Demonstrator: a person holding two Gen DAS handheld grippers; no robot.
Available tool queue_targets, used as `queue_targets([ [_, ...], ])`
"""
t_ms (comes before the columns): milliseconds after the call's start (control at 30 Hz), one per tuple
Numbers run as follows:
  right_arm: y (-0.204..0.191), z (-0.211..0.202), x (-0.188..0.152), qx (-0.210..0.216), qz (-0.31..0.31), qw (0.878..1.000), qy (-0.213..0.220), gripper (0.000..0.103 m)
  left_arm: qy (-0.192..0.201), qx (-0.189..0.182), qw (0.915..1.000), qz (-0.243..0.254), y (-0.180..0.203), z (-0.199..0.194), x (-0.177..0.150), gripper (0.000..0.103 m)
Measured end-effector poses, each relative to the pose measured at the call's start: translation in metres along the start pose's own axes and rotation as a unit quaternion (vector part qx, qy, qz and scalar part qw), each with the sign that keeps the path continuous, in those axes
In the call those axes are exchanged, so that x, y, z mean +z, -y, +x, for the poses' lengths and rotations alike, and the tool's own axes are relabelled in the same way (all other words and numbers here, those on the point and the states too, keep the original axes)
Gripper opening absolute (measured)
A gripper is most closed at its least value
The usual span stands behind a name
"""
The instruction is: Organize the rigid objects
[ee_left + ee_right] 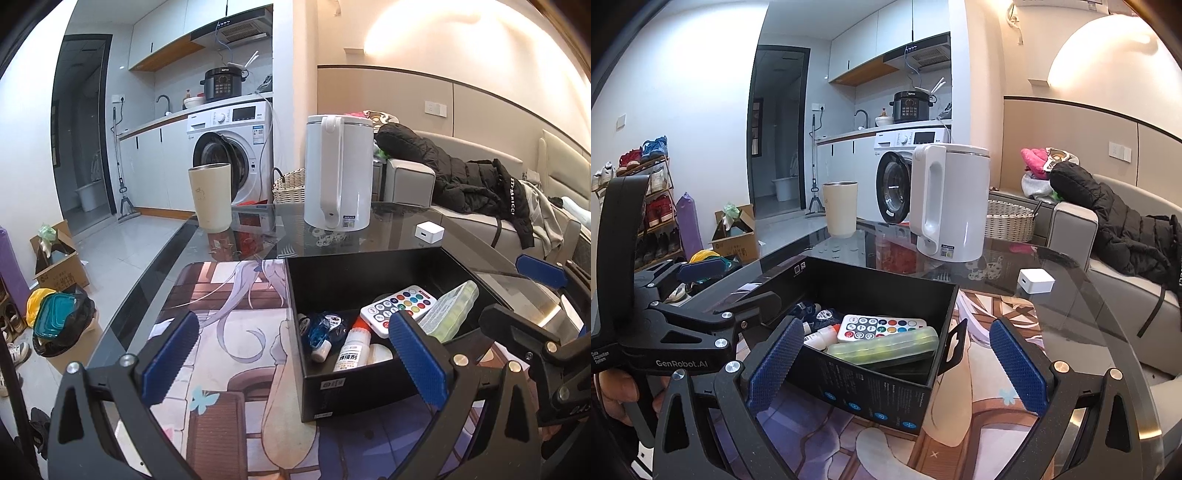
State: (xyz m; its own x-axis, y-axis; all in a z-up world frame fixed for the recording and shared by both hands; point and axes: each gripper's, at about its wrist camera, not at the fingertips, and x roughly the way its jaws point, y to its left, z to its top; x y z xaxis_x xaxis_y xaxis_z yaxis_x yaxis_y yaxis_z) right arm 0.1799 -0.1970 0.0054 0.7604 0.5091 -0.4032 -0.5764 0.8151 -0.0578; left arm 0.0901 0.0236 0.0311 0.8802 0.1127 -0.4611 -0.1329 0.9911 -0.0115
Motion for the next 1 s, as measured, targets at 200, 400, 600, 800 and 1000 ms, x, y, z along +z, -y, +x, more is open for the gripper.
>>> queue_targets([
  [200, 0.0, 0.0, 0.0001, 0.0, 0.0, 1.0, 0.0, 0.102, 0.0, 0.0, 1.0, -0.001, -0.0004, 0.0002, 0.0002, 0.103],
  [400, -0.0005, -0.0005, -0.0003, 0.0, 0.0, 1.0, 0.0, 0.102, -0.004, -0.002, 1.0, -0.002, -0.0008, 0.0023, 0.0001, 0.103],
  [600, -0.0006, -0.0005, -0.0003, -0.001, 0.0, 1.0, 0.0, 0.102, -0.004, -0.002, 1.0, -0.004, -0.0003, 0.0028, -0.0004, 0.103],
  [800, -0.0017, -0.0007, 0.0004, -0.001, -0.003, 1.0, 0.001, 0.102, -0.003, -0.002, 1.0, -0.004, -0.0008, 0.0021, -0.0005, 0.103],
  [1000, -0.0018, 0.0001, 0.0002, 0.0, -0.004, 1.0, 0.001, 0.102, -0.004, -0.002, 1.0, -0.004, -0.0005, 0.0024, -0.0006, 0.103],
])
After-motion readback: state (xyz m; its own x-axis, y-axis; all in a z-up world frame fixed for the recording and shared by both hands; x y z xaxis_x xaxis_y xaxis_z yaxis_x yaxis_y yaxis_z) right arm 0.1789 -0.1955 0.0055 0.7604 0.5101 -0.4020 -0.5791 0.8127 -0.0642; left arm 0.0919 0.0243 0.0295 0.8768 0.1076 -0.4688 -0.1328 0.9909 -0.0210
